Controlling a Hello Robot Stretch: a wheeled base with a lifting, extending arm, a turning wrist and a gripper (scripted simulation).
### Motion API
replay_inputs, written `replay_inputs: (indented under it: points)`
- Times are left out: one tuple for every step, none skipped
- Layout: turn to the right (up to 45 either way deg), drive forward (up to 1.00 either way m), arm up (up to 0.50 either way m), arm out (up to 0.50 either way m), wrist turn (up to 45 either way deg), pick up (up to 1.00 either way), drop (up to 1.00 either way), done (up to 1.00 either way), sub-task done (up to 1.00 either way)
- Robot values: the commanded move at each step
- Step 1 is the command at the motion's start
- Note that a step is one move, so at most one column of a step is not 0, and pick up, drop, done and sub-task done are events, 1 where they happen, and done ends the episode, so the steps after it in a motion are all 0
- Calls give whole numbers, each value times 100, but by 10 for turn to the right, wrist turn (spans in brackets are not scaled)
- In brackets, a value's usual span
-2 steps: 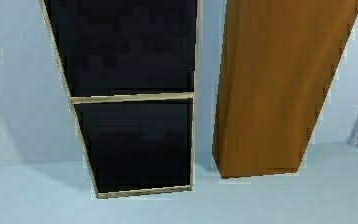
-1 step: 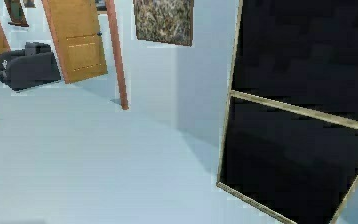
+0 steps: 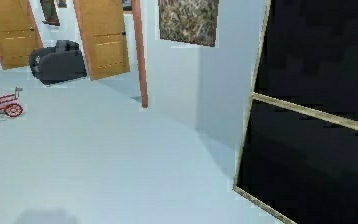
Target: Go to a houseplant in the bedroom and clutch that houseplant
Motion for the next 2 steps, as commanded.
replay_inputs:
  points:
    - [0, 25, 0, 0, 0, 0, 0, 0, 0]
    - [-240, 0, 0, 0, 0, 0, 0, 0, 0]
